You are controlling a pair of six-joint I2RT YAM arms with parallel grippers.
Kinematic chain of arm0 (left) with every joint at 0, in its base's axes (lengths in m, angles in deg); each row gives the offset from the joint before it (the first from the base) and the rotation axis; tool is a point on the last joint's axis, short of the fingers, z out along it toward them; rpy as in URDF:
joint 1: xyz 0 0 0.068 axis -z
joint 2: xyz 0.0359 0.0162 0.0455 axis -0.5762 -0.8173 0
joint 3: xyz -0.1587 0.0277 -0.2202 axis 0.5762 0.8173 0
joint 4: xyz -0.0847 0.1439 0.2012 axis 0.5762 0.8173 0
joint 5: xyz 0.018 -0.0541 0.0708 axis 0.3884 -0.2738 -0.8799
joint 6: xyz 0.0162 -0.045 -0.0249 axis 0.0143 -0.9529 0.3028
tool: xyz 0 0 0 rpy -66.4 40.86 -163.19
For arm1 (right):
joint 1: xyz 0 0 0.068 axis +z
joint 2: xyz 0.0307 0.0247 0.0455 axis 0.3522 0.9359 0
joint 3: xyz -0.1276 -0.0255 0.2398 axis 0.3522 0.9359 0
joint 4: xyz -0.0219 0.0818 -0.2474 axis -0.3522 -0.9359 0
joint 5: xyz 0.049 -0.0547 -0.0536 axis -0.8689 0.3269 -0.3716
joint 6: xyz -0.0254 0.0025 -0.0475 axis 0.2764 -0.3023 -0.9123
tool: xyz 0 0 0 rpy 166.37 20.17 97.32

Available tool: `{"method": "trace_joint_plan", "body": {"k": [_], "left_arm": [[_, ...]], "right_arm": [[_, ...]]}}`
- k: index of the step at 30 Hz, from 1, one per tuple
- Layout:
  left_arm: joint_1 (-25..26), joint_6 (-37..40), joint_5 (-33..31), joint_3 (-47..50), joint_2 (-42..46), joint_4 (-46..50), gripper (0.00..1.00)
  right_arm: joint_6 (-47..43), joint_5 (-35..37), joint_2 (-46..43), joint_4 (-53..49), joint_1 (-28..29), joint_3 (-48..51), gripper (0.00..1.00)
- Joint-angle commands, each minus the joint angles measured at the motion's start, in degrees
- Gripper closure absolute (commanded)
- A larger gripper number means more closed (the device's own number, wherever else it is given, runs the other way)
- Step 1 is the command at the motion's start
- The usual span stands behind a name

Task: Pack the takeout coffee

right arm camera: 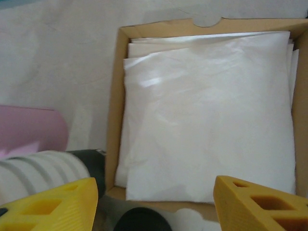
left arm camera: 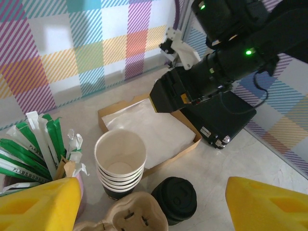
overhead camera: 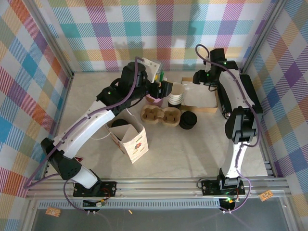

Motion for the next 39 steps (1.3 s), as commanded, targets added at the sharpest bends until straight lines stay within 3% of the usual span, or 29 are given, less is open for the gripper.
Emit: {"method": "trace_joint_plan", "body": {"k": [1, 12, 16, 25, 35, 39], "left_arm": [[-0.7, 0.5, -1.6, -2.3, -0.8, 1.7, 0.21], [-0.8, 0.2, -3.7, -4.1, -0.6, 4.6, 0.21], [-0.8, -0.4, -4.4, -3.4, 0.1, 4.8, 0.22], [-0.8, -0.4, -5.1, -3.4, 0.7, 5.3, 0.22], [-0.8, 0.3, -4.9, -3.4, 1.2, 5.8, 0.22], [-0.8, 0.6, -4.9, -3.2, 1.4, 5.8, 0.22]], "right_arm": [[-2.9, 1.4, 4.8, -3.0, -0.3, -3.9, 0.34], [-5.3, 5.4, 20.5, -8.3, -0.4, -16.5, 0.29], [-4.5, 5.7, 23.0, -8.7, -0.1, -16.8, 0.25], [-5.1, 8.6, 27.3, -10.4, 1.3, -17.8, 0.25], [-5.2, 9.4, 26.3, -11.5, 1.4, -18.1, 0.52], [-5.6, 10.1, 25.4, -12.3, 1.4, -19.2, 0.54]]}}
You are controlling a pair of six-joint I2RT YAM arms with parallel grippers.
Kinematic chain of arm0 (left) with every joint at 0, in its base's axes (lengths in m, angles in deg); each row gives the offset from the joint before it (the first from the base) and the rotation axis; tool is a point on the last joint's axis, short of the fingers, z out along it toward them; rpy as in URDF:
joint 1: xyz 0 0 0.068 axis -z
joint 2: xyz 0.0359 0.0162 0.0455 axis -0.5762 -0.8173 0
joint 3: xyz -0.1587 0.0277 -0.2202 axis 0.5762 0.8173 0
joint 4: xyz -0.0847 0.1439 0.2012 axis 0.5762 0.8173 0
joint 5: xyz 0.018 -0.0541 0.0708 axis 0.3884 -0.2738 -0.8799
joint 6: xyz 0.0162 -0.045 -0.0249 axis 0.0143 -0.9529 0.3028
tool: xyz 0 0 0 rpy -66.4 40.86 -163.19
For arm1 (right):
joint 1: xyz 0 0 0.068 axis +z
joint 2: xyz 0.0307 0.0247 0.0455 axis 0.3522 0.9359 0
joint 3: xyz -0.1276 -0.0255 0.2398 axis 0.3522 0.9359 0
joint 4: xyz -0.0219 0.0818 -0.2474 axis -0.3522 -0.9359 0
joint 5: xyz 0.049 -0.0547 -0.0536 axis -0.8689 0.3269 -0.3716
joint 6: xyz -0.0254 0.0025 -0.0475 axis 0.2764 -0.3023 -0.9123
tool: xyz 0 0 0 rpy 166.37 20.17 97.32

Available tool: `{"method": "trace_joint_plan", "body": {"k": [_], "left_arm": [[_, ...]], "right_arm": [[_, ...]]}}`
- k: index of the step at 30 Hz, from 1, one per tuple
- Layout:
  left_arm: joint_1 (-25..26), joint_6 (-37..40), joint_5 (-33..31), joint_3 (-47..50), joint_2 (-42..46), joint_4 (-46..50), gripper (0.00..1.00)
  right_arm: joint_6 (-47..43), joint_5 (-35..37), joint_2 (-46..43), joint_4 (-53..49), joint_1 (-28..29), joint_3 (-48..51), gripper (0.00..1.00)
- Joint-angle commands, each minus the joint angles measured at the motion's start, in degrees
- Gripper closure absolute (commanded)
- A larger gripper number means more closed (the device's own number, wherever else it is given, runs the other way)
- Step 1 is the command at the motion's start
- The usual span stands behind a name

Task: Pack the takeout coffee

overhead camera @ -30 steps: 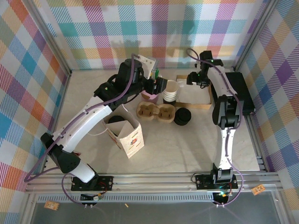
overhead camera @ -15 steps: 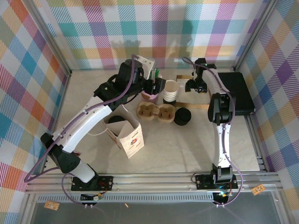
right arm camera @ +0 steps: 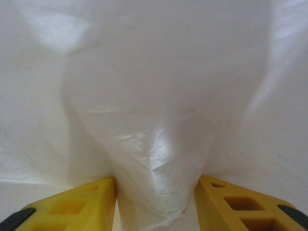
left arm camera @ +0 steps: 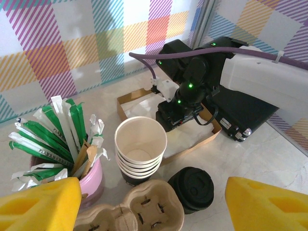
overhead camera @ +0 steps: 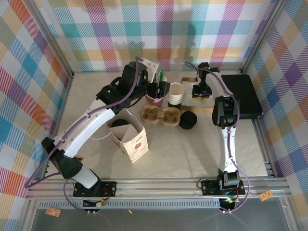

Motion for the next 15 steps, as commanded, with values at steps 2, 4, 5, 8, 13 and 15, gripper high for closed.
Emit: {"method": "trace_joint_plan", "body": {"k": [2, 4, 5, 8, 13, 15], "left_arm": [[-0.7, 0.8, -0.6, -1.0, 2.3, 0.4, 0.22], [-0.7, 0.7, -0.5, -0.8, 2.3, 0.3, 0.22], [-0.7, 0.8, -0.4, -0.8, 2.3, 0.2, 0.22], [-0.8, 0.7, -0.1, -0.8, 2.4, 0.0, 0.22], [-0.7, 1.0, 0.3, -0.5, 2.8, -0.1, 0.22], [-0.7, 0.9, 0.4, -0.3, 3.1, -0.2, 0.22]], "right_arm": [[-0.8, 1.2, -2.2, -3.1, 0.3, -2.9, 0.57], [-1.0, 1.2, -2.8, -3.2, 0.3, -3.0, 0.61], [-1.0, 1.2, -3.2, -3.4, 0.3, -3.1, 0.61], [-0.8, 1.0, -4.4, -3.4, 0.3, -3.2, 0.69], [-0.9, 0.4, -6.1, -3.6, 0.3, -3.8, 0.78], [-0.8, 0.1, -6.8, -3.5, 0.3, -3.8, 0.82]]}}
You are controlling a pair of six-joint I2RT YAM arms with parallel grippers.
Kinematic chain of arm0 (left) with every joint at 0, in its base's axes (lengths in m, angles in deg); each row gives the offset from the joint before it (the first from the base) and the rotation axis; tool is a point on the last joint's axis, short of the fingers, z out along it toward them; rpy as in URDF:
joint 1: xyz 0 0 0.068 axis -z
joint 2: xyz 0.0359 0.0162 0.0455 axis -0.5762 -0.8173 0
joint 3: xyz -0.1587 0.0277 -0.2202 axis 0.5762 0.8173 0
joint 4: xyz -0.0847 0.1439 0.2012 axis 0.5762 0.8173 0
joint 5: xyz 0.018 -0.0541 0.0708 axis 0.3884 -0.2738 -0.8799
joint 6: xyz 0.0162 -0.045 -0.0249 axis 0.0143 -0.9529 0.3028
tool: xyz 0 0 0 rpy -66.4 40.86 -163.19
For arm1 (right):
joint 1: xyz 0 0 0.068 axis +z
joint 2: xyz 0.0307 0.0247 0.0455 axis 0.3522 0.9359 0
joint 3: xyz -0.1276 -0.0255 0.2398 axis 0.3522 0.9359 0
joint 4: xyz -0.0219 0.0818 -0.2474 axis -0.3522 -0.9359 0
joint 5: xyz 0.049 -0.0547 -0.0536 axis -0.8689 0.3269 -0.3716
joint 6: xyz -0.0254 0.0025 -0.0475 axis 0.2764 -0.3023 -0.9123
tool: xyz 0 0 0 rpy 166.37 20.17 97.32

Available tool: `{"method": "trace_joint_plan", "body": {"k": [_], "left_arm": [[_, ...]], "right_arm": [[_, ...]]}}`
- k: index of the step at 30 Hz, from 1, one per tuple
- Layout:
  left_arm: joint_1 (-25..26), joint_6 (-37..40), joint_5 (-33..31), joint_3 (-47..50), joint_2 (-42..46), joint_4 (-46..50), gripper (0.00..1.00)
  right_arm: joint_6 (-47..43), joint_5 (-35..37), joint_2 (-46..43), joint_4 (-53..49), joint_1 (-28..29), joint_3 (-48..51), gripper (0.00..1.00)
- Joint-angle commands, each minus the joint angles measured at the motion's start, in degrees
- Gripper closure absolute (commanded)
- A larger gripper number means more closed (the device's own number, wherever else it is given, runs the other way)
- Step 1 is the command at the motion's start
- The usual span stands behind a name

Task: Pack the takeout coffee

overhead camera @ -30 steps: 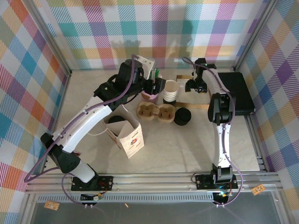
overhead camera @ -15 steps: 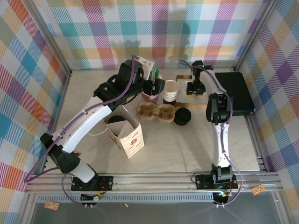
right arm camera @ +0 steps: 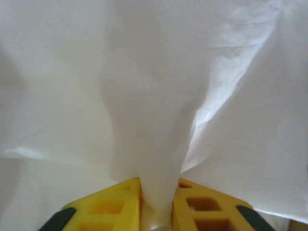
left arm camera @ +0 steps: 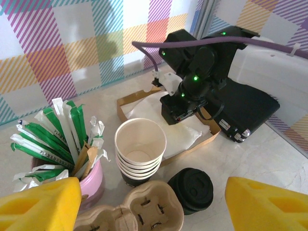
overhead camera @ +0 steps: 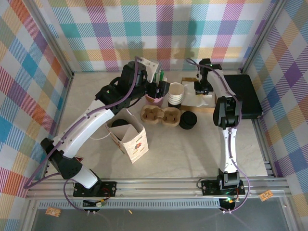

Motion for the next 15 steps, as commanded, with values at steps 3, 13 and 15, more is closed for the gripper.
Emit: {"method": "trace_joint_plan", "body": {"k": [3, 13, 15], "left_arm": [[-0.8, 0.7, 0.4, 0.7, 3.5, -0.9, 0.22], [-0.8, -1.0, 1.9, 1.3, 3.7, -5.6, 0.22], [-0.7, -3.0, 3.1, 1.2, 3.5, -7.7, 0.21]], "right_arm": [[-0.1, -1.4, -4.7, -1.6, 0.3, -2.2, 0.89], [1.8, -2.6, -13.9, 0.2, -0.1, -2.7, 1.00], [2.7, -3.8, -17.3, 1.1, -0.3, -2.2, 1.00]]}}
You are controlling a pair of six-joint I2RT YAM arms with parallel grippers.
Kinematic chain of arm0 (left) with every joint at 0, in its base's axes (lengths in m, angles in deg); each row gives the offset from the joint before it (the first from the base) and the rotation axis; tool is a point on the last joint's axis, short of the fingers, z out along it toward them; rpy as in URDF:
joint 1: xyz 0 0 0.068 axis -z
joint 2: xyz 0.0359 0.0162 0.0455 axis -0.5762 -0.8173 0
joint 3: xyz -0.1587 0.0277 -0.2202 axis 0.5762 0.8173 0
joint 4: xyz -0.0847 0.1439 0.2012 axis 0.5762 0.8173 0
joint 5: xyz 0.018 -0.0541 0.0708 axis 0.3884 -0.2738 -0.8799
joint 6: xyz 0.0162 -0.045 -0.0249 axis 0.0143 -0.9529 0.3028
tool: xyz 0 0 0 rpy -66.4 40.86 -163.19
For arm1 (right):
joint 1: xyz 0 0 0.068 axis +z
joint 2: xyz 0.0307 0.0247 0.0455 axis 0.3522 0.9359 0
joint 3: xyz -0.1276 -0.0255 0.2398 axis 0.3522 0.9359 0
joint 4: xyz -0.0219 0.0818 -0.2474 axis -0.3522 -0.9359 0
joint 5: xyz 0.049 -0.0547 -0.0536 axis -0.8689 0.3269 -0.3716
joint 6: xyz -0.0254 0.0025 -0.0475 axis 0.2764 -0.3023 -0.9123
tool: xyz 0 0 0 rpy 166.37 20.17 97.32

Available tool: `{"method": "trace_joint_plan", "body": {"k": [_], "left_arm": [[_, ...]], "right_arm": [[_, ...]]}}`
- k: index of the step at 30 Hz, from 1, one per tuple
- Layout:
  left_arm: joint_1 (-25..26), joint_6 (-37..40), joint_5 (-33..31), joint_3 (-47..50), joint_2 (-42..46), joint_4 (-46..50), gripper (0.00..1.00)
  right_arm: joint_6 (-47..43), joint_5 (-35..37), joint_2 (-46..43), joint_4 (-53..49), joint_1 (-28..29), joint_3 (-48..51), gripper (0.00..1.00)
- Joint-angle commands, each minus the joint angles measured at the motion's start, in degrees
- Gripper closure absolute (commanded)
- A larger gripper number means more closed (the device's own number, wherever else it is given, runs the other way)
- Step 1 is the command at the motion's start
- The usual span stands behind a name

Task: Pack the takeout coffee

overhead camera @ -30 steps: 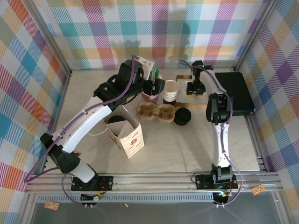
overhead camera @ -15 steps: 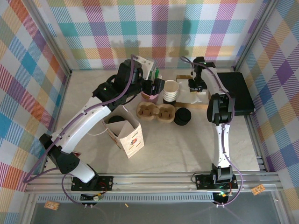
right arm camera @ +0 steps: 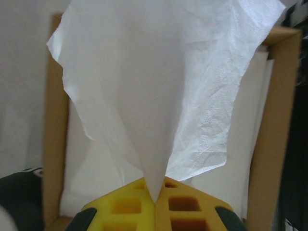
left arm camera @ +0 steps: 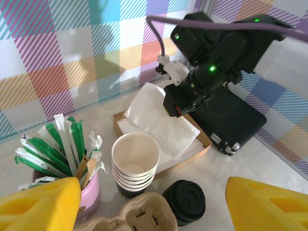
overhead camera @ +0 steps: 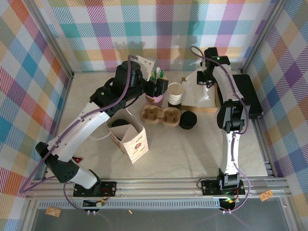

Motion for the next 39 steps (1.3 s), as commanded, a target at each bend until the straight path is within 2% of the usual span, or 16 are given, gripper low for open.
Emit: {"method": "trace_joint_plan", "body": {"k": [1, 4, 7, 11, 15, 19, 22, 30, 36, 39], "left_arm": [[-0.7, -3.7, 2.8, 0.5, 0.6, -5.6, 0.21], [-0.7, -8.1, 5.9, 1.2, 0.6, -9.7, 0.21], [-0.7, -13.9, 8.9, 3.6, 1.0, -17.5, 0.21], [-0.7, -22.2, 12.5, 8.2, 1.3, -29.4, 0.19], [-0.6, -30.0, 13.9, 11.9, 0.8, -41.0, 0.18], [-0.2, -35.4, 14.3, 13.7, -0.6, -50.6, 0.16], [0.6, -36.5, 15.1, 13.3, -2.0, -55.6, 0.14], [2.0, -36.3, 13.9, 13.1, -3.3, -63.1, 0.09], [2.2, -36.3, 12.1, 16.7, -1.5, -71.8, 0.10], [2.1, -34.9, 14.3, 17.5, -0.8, -76.7, 0.10]], "right_arm": [[2.1, -3.0, -8.4, 1.8, -0.3, -1.0, 1.00], [5.4, -6.2, -14.2, 5.1, -0.3, 1.0, 1.00], [11.1, -13.2, -20.7, 12.9, -0.3, 4.8, 1.00], [23.8, -24.2, -31.5, 34.6, 0.0, 16.9, 1.00], [34.8, -29.8, -39.9, 59.2, 1.5, 28.7, 1.00], [42.9, -30.6, -43.6, 77.6, 3.7, 34.9, 1.00], [46.9, -30.9, -44.2, 87.6, 6.2, 36.3, 1.00], [48.3, -30.6, -44.5, 102.4, 14.2, 37.0, 1.00], [50.4, -29.3, -45.4, 108.9, 16.3, 39.6, 1.00], [50.3, -28.8, -46.0, 109.1, 16.7, 40.6, 1.00]]}}
